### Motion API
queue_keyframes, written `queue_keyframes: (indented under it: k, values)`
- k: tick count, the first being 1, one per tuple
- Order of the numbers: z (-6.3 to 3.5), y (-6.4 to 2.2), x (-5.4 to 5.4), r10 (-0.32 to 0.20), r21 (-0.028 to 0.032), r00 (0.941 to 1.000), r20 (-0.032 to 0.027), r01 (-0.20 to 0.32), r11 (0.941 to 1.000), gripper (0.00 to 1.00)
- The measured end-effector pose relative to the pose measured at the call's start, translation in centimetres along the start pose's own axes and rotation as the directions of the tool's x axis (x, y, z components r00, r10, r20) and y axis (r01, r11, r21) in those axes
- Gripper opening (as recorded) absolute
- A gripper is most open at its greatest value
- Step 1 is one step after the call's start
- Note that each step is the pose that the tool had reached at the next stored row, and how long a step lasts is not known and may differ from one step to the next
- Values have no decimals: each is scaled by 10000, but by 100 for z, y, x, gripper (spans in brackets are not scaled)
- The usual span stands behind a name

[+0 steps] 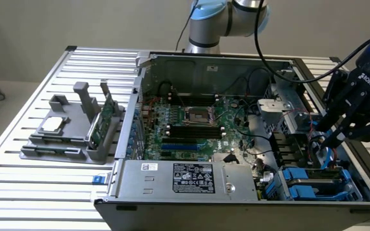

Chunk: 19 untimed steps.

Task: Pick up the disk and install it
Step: 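Insert the first disk wire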

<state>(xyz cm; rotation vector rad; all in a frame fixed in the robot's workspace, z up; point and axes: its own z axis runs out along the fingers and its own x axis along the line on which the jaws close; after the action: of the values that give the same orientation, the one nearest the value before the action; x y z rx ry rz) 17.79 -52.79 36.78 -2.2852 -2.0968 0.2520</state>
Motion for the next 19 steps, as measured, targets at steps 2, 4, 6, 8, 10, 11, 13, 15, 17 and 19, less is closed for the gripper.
queue_keyframes:
  k: [2, 4, 6, 8, 10, 11, 13, 15, 17, 19]
  values:
    - [-1, 4, 1, 1, 0, 10000, 0, -1, 10000, 43]
    - [-1, 8, 1, 0, 0, 10000, -1, 0, 10000, 43]
    - [-1, 9, 1, 1, 0, 10000, -1, -1, 10000, 41]
    - [-1, 10, 1, 0, 0, 10000, 0, 0, 10000, 34]
    - [-1, 10, 1, 0, 0, 10000, 0, 0, 10000, 34]
    - [-1, 10, 1, -1, 0, 10000, -1, 1, 10000, 34]
    - [-1, 10, 1, 0, 0, 10000, 0, 0, 10000, 34]
    - [-1, 10, 0, 2, 0, 10000, 2, -2, 10000, 32]
    - [-2, 10, 0, 6, 0, 10000, 4, -6, 10000, 25]
    - [-2, 10, 0, 10, 0, 10000, 4, -10, 10000, 17]
